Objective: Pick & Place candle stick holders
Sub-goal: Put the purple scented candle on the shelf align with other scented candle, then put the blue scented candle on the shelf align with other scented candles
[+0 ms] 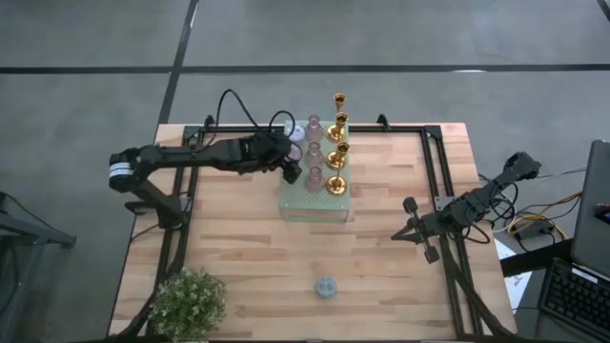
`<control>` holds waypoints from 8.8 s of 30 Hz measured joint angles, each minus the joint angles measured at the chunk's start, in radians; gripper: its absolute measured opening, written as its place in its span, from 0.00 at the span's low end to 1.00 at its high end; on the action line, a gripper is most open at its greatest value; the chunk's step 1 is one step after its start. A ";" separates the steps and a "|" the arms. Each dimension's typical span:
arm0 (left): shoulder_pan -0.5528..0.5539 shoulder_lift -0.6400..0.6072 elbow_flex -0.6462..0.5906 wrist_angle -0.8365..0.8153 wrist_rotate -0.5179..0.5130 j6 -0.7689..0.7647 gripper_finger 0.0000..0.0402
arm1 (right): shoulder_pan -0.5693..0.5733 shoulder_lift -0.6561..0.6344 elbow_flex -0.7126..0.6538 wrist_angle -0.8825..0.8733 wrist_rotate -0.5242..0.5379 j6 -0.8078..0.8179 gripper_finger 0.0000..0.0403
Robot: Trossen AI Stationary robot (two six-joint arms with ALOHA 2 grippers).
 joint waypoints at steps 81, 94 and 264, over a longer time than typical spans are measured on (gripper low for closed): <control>-0.593 -0.103 -0.093 0.258 -0.025 0.134 0.97 | 0.000 0.000 0.000 0.000 0.000 0.000 0.02; -0.741 0.186 -0.129 0.639 -0.084 0.219 0.97 | 0.000 0.000 0.000 0.000 0.000 0.000 0.02; -0.365 -0.118 -0.329 0.466 -0.430 -0.158 0.77 | 0.000 0.000 0.000 0.000 0.000 0.000 0.02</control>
